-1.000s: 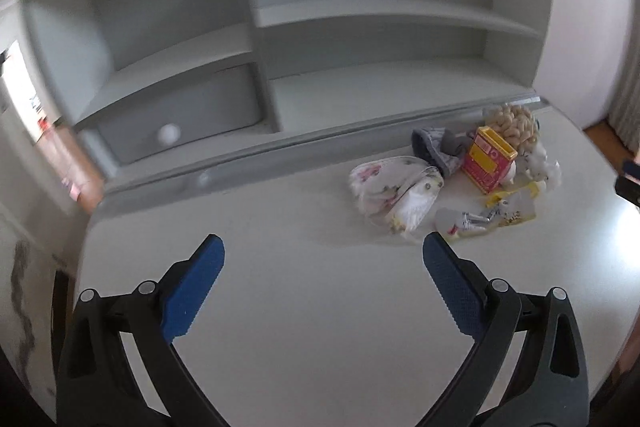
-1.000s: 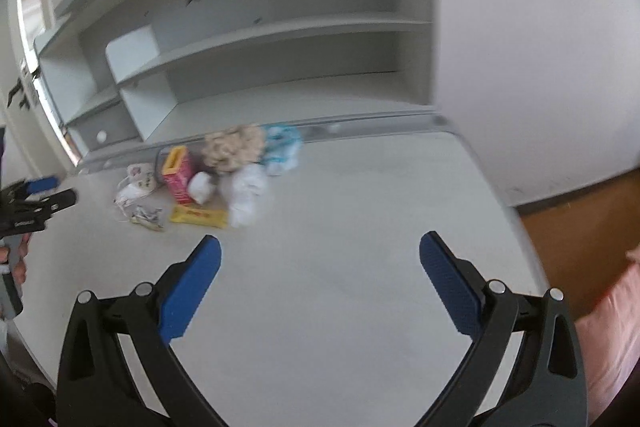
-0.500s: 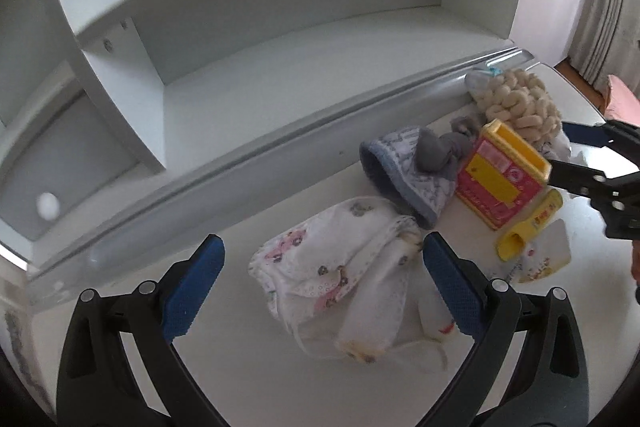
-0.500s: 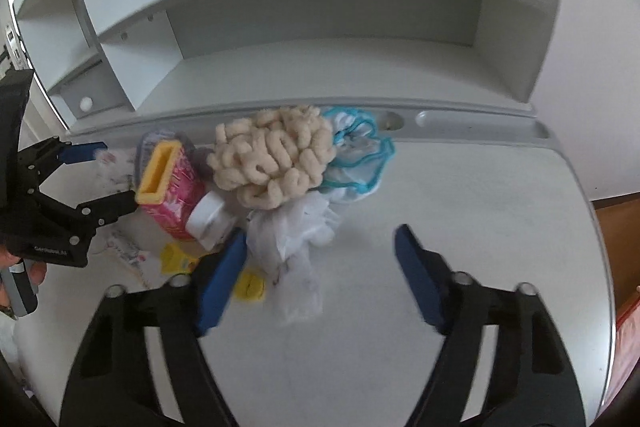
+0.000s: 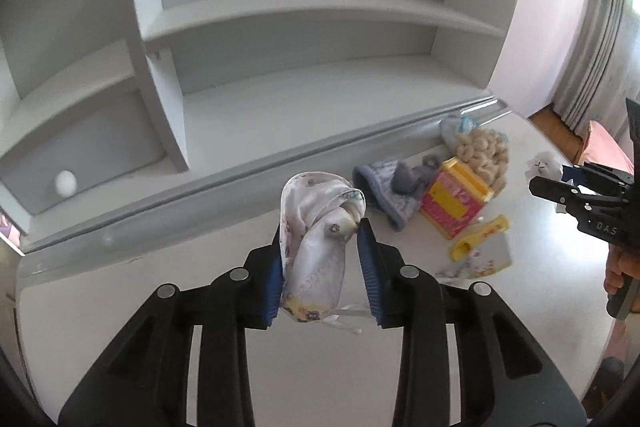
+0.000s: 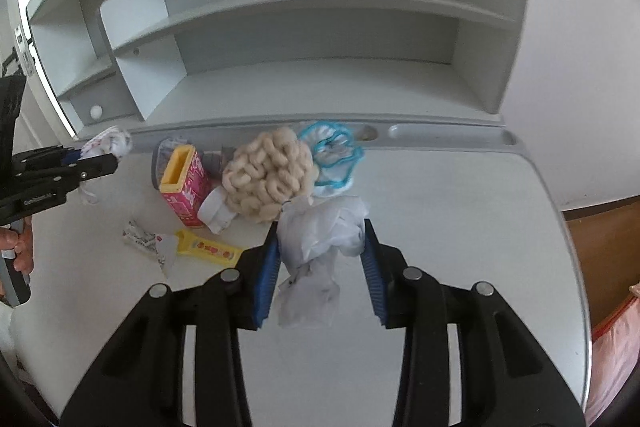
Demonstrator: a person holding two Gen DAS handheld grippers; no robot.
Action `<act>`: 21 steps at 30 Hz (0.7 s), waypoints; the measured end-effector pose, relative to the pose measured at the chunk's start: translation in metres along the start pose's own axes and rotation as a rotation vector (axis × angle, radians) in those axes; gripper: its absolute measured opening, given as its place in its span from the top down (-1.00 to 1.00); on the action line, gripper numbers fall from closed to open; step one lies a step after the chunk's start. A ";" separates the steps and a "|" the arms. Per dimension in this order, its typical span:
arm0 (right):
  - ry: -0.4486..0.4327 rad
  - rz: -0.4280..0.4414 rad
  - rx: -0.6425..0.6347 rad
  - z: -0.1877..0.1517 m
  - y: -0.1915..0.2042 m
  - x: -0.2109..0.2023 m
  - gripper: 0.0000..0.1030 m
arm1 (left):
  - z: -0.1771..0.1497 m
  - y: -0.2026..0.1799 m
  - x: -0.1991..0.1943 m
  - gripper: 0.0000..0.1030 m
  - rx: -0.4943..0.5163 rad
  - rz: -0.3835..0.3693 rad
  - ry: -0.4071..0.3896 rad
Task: Collect trash
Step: 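Grasp the white tissue with the right tool while the left grasps the white cloth, then carry the tissue and cloth to the bin and open both tools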
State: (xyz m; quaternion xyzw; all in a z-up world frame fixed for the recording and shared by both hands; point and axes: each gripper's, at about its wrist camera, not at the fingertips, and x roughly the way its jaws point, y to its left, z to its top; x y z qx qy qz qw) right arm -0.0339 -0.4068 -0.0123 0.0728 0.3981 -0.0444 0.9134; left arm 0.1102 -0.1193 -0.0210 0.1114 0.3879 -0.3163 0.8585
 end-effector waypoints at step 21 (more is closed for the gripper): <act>-0.011 0.079 0.081 -0.046 -0.012 -0.044 0.24 | -0.024 -0.048 -0.052 0.32 -0.022 -0.108 -0.012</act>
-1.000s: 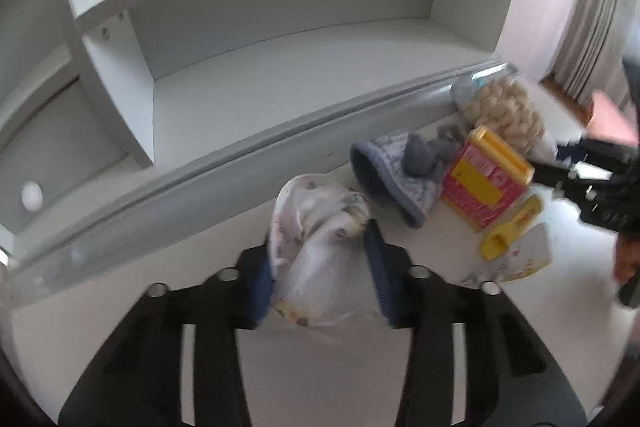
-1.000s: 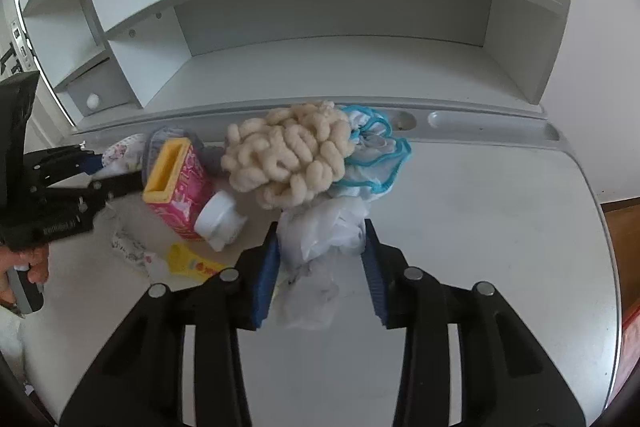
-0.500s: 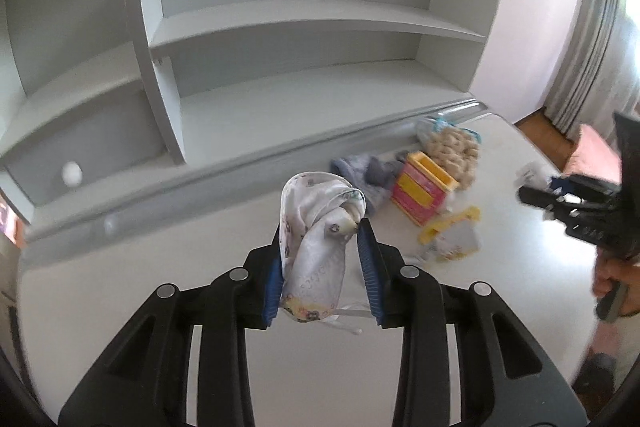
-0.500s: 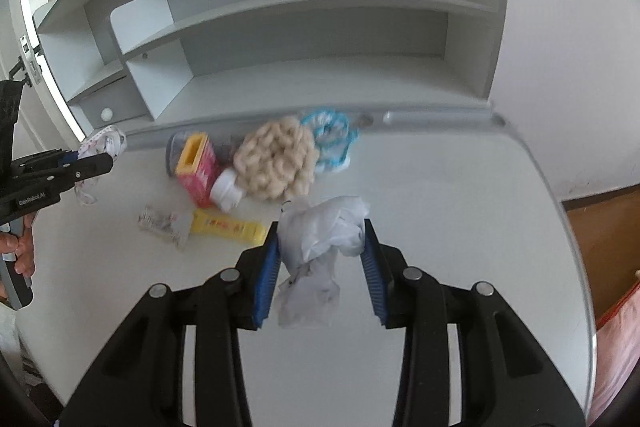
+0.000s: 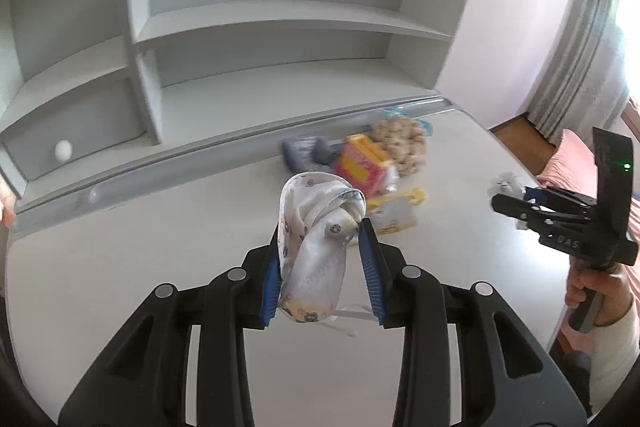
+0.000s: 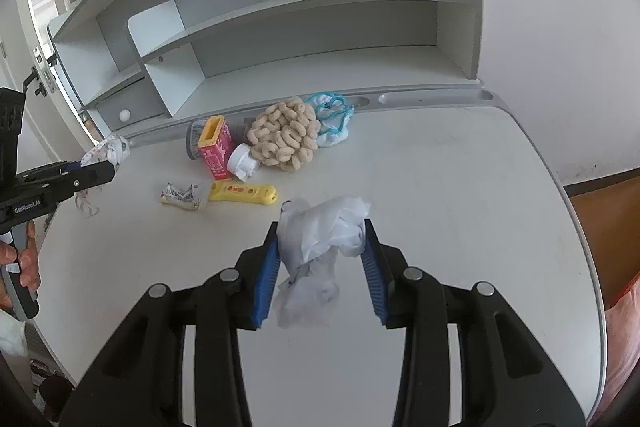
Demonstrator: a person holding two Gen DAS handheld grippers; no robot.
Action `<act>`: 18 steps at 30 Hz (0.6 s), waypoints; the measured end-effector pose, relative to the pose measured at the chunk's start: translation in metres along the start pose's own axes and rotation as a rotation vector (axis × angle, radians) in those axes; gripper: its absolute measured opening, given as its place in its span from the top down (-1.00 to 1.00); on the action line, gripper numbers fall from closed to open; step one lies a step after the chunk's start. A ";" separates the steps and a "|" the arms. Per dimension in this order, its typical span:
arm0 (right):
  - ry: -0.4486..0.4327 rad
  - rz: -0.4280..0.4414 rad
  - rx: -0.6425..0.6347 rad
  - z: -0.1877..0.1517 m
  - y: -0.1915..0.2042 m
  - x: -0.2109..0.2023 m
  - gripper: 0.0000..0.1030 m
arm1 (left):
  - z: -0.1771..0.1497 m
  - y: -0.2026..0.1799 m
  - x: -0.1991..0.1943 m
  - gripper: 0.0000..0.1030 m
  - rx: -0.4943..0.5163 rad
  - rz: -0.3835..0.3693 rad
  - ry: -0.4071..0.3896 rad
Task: Collect trash
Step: 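Carry the tissue and cloth to the bin and open both tools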
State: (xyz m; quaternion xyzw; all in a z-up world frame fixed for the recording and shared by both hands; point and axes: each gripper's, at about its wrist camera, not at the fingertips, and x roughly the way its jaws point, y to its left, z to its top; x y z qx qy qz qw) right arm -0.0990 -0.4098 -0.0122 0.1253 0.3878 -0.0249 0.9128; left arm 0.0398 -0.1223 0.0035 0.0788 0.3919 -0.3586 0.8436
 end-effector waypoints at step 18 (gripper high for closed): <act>-0.128 -0.246 0.641 -0.169 -0.231 -0.203 0.21 | -0.058 -0.373 0.036 0.32 0.595 -0.654 0.205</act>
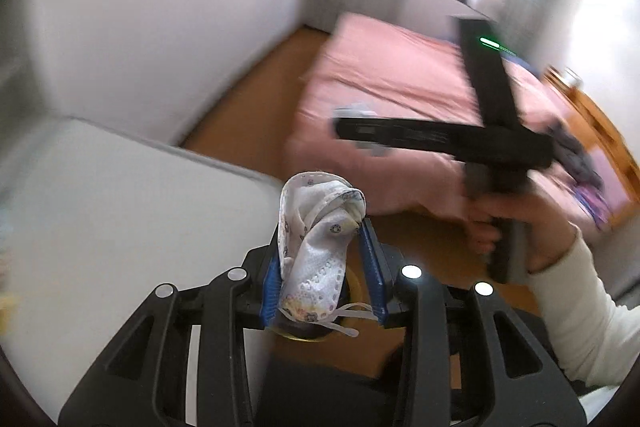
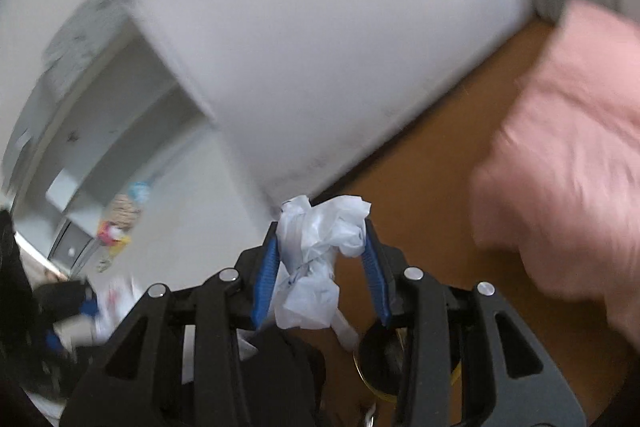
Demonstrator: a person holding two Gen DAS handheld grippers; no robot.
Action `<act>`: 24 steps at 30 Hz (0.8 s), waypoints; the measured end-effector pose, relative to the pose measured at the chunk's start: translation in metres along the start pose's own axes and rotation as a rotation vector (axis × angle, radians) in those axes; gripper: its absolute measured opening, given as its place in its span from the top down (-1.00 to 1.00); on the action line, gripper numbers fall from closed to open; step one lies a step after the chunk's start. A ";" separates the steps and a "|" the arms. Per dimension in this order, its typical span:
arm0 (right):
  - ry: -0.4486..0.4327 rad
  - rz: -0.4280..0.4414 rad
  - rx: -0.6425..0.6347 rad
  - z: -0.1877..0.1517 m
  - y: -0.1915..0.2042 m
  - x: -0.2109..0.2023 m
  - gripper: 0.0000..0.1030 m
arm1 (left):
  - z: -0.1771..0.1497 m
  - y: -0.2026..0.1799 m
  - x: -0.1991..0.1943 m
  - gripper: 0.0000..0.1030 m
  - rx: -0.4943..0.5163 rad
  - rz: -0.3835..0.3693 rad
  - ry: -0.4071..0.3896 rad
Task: Collect trash
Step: 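Carry the tissue and cloth to the bin and open both tools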
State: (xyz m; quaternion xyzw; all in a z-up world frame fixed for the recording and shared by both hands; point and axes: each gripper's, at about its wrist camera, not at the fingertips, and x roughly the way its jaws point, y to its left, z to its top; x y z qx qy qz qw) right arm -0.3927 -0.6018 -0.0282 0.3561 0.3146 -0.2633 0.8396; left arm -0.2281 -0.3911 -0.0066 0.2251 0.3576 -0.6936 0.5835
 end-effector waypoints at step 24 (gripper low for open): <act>0.321 -0.100 0.309 -0.078 -0.146 0.103 -0.64 | -0.065 -0.025 0.210 -0.74 -0.054 0.070 0.271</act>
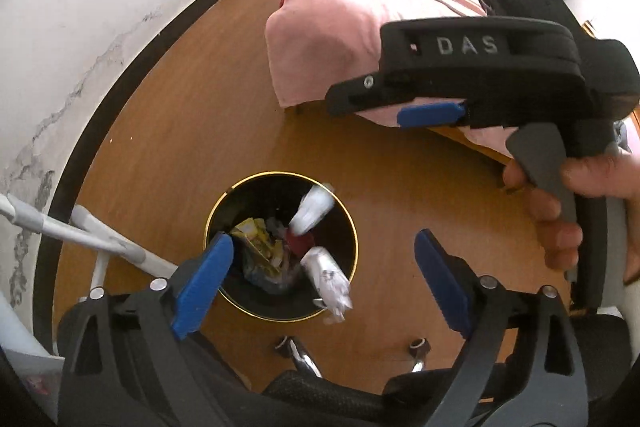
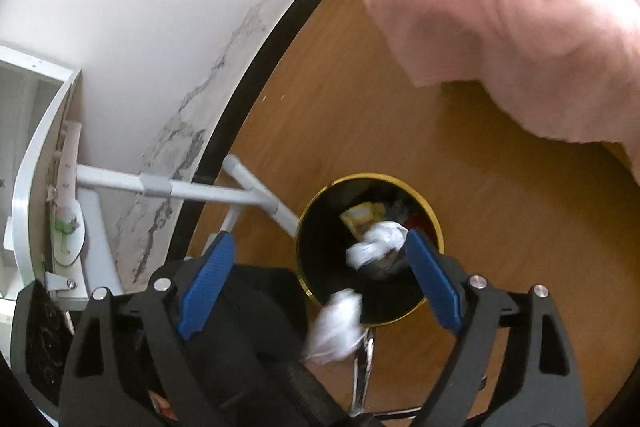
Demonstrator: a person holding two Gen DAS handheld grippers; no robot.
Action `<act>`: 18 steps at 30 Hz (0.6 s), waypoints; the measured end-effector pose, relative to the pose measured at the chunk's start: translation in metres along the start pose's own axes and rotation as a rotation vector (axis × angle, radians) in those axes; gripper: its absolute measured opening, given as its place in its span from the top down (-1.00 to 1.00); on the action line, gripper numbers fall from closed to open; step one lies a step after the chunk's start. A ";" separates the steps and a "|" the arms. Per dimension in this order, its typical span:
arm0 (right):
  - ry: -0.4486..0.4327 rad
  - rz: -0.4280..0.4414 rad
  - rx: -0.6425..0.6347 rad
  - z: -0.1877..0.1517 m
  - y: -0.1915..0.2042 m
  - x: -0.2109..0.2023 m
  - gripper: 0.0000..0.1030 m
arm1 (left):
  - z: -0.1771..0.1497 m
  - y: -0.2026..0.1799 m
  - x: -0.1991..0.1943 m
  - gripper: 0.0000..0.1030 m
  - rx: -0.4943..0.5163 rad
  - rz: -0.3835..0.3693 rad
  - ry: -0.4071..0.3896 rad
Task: Collect trash
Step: 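Swing both empty tools back toward the desk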
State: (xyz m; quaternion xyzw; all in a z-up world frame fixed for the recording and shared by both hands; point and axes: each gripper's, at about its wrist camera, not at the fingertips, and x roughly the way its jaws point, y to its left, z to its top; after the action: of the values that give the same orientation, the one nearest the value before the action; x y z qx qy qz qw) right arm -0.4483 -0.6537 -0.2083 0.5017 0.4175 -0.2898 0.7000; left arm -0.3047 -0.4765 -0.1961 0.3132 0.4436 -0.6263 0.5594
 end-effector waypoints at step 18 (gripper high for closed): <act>-0.781 -0.516 -0.289 -0.028 0.106 -0.154 -0.86 | -0.058 0.117 -0.296 -0.87 -0.187 0.573 -0.495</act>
State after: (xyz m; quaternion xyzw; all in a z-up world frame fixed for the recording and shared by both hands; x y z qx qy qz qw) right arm -0.4433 -0.5942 -0.0292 0.1337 0.2704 -0.5594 0.7721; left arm -0.1439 -0.2969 0.0197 0.2113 0.2450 -0.4581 0.8280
